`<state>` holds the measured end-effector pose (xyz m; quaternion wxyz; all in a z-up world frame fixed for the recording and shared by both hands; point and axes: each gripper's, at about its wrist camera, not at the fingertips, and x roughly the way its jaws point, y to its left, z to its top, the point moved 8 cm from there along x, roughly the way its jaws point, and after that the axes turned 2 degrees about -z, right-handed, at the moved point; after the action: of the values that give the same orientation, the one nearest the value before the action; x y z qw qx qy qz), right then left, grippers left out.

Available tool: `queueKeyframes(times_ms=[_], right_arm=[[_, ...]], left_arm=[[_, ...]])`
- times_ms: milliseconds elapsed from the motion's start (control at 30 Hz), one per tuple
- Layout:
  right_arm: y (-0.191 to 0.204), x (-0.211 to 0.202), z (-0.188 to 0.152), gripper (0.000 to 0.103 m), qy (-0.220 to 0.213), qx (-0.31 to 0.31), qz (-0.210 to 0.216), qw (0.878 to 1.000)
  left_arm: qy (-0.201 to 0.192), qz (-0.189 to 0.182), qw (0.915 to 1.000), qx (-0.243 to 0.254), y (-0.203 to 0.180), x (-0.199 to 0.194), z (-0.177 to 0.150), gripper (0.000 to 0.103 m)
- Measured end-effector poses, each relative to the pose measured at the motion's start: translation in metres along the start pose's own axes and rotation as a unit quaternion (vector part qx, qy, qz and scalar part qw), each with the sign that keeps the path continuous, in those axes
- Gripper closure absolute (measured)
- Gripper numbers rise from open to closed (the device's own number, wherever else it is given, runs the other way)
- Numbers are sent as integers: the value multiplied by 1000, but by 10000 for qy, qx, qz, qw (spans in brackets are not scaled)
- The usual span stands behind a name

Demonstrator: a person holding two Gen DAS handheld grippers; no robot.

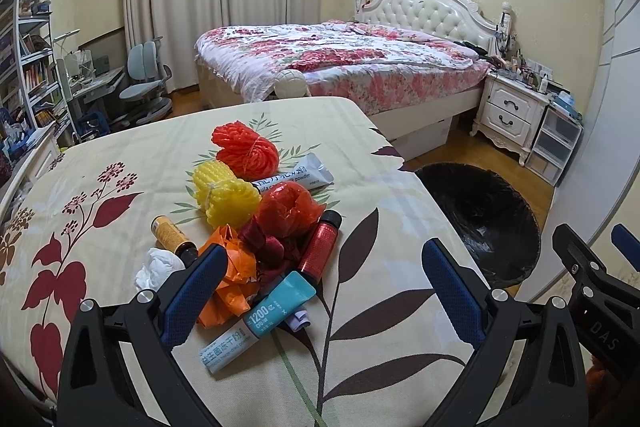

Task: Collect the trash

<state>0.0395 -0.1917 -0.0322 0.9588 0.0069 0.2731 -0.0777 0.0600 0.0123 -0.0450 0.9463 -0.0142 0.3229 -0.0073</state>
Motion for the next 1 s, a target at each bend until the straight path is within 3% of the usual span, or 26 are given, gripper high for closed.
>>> queueKeyframes(times_ms=[1000], right_arm=[[1, 1, -1, 4, 11, -19, -13, 10000]], left_arm=[[17, -1, 10000, 29, 1, 0, -3, 6]])
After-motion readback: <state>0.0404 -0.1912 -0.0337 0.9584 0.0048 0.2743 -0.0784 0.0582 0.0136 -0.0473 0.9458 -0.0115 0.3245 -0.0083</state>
